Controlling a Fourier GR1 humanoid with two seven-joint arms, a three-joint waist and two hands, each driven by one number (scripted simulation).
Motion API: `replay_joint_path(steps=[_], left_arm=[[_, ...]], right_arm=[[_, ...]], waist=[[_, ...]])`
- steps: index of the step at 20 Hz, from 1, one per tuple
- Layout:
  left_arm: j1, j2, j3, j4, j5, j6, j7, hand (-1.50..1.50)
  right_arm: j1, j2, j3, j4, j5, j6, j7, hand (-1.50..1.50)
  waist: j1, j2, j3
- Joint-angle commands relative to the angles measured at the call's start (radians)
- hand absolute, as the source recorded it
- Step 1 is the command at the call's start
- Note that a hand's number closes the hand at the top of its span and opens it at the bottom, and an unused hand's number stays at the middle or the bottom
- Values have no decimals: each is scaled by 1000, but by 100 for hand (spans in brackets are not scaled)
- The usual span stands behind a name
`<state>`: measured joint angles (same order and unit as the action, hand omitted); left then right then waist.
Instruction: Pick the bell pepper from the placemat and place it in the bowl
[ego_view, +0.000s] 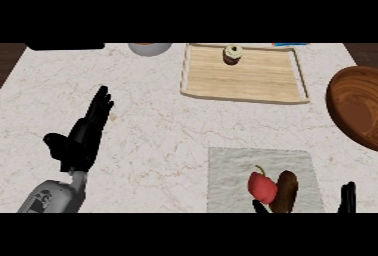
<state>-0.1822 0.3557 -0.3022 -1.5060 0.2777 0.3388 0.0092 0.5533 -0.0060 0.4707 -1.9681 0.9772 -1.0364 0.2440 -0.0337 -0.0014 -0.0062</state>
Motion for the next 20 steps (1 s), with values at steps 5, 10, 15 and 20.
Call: replay_joint_path(steps=[5, 10, 15, 20], left_arm=[[-32, -22, -18, 14, -30, -6, -2, 0], [-16, -41, -24, -7, -49, 21, 25, 0], [32, -69, -14, 14, -69, -13, -40, 0], [-20, -56, 44, 0, -71, -63, 38, 0]], right_arm=[[167, 6, 106, -185, 231, 215, 401, -150], [57, 6, 170, -181, 387, 342, 709, -150], [-94, 6, 224, -81, 452, 365, 886, -150], [-36, 4, 250, -141, 433, 369, 821, -150]], waist=[[17, 13, 0], [36, 10, 3], [35, 3, 5], [28, 0, 6]])
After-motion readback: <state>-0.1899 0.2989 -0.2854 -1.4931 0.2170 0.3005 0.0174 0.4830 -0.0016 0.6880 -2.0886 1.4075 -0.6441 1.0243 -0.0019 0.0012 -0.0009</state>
